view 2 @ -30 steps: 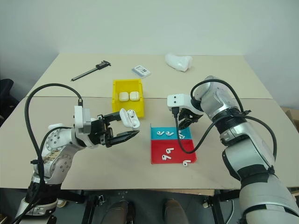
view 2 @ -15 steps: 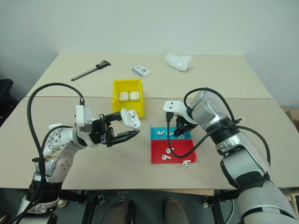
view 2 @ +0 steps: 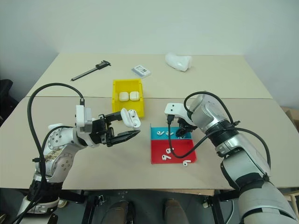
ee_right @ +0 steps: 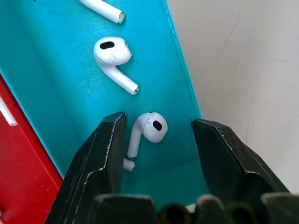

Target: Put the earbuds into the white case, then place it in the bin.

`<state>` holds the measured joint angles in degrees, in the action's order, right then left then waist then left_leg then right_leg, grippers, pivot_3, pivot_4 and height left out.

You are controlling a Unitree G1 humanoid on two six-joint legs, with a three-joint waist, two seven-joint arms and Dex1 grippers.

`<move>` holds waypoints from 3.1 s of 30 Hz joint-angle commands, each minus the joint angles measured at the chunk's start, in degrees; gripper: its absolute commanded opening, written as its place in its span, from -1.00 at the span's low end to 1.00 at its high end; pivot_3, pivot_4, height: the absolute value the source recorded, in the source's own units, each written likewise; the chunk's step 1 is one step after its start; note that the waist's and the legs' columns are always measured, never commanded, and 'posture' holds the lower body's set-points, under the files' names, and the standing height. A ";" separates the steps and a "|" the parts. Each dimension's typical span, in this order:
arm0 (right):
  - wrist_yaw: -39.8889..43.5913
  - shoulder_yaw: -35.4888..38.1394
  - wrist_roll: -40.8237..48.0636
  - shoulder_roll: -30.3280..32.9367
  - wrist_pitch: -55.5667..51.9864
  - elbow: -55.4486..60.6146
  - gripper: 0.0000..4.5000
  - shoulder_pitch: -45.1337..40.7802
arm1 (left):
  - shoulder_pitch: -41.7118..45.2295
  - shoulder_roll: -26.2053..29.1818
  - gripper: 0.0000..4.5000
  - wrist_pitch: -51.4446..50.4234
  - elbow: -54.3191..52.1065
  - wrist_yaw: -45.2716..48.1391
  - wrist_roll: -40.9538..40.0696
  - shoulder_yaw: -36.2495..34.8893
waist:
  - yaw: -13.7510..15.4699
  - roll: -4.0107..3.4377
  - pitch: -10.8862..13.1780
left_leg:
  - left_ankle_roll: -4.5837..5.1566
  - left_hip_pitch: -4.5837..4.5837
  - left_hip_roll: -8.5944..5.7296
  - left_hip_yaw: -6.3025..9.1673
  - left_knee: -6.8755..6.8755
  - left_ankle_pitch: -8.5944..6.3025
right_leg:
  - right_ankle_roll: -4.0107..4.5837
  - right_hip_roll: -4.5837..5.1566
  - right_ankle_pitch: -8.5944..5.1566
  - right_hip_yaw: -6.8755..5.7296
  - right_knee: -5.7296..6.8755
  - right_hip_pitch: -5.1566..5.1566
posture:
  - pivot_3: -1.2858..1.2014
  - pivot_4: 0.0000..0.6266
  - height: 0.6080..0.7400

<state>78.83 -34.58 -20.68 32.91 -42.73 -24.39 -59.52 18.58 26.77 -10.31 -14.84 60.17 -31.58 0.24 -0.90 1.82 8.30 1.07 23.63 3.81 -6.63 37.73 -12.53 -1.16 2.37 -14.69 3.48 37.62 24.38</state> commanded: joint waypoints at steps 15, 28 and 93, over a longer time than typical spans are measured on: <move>0.36 -0.56 0.02 1.45 0.71 3.11 -0.73 1.96 | 0.38 0.17 0.21 0.70 -2.17 -0.05 -0.65 -0.19 | 0.03 0.00 0.00 | 0.00 -0.10 0.00 0.02 0.00 0.00 | 0.00 0.00 0.00 -0.02 0.00 -0.09 | 0.03 -0.52 1.00; -2.36 12.56 9.39 1.55 -4.51 7.77 -0.73 1.78 | 1.07 -0.74 0.21 0.34 -1.81 0.24 -1.15 0.62 | 0.07 0.00 0.00 | 0.00 -0.01 0.00 0.02 0.00 0.00 | 0.00 0.00 0.00 -0.02 0.00 -0.02 | 0.03 -0.52 1.00; -42.22 46.02 81.47 -10.62 -3.16 55.50 -0.73 39.13 | 12.08 -6.60 0.21 -1.84 5.75 3.30 -1.54 3.52 | -0.07 -0.05 -0.03 | 0.01 0.14 -0.03 0.51 -0.01 0.00 | -0.14 -0.01 0.02 -0.06 -0.26 -0.13 | 0.03 -0.52 1.00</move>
<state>36.31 12.55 59.73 21.81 -46.75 29.19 -19.90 29.26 20.76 -12.66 -8.04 63.44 -32.63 3.32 -0.97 1.77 8.27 1.07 23.77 3.78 -6.12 37.72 -12.53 -1.31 2.36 -14.66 3.42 37.33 24.24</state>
